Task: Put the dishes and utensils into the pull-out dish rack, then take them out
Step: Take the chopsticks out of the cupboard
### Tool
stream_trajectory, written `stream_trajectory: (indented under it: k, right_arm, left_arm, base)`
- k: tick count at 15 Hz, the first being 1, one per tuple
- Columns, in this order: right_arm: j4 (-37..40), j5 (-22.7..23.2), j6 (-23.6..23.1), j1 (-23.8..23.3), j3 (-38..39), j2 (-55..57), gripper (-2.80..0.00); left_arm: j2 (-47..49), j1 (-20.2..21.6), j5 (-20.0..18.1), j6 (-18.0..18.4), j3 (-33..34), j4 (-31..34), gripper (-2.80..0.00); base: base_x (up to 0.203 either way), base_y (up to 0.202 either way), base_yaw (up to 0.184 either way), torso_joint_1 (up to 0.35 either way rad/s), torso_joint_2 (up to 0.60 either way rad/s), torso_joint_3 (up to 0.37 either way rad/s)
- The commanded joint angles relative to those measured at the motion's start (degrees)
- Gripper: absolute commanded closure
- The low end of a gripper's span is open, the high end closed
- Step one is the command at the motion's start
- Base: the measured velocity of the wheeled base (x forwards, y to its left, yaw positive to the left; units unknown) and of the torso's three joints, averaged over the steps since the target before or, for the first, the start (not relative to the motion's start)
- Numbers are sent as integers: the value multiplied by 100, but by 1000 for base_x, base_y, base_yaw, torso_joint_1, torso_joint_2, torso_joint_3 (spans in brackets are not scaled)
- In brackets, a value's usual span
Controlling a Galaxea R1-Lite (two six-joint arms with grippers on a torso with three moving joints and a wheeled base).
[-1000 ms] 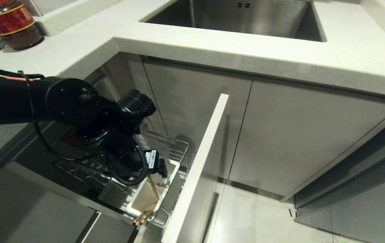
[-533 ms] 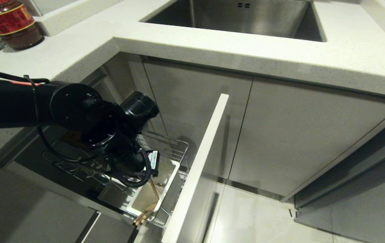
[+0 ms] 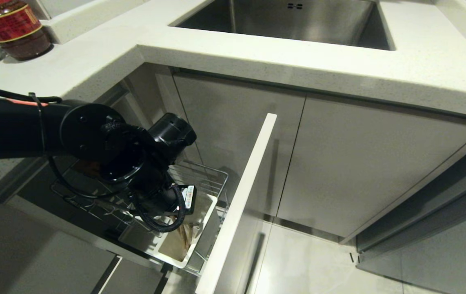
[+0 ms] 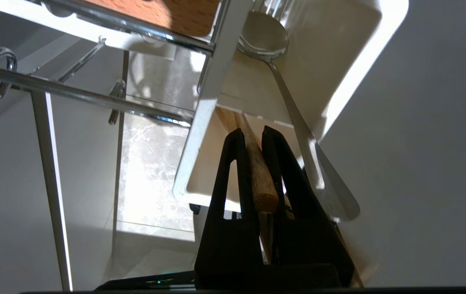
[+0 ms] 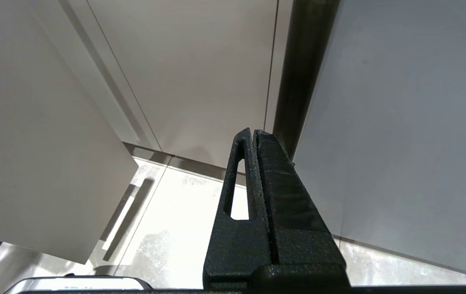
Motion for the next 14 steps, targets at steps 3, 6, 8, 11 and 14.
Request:
stream_trajectory:
  k: [3,6,8,11,14]
  right_arm:
    - [-4,1,1,1,149,-4,0]
    - [-4,1,1,1,149,-4,0]
    - [-4,1,1,1,149,-4,0]
    - [-4,1,1,1,149,-4,0]
    - [-4,1,1,1,149,-4,0]
  left_arm:
    - [-480,-178,71,-84,26,40,0]
    - [-1050,-384,257,-83,72,44,0]
    - [-1345,-437,520,-83,73,49,0]
    - [-1766,-519,891,-68,69,43,0]
    - [-2094,-641,993,-54,36,43,0]
  base:
    - [0,0,0,0,0,0]
    - [0,0,0,0,0,0]
    - [0,0,0,0,0,0]
    - [0,0,0,0,0,0]
    - [0,0,0,0,0,0]
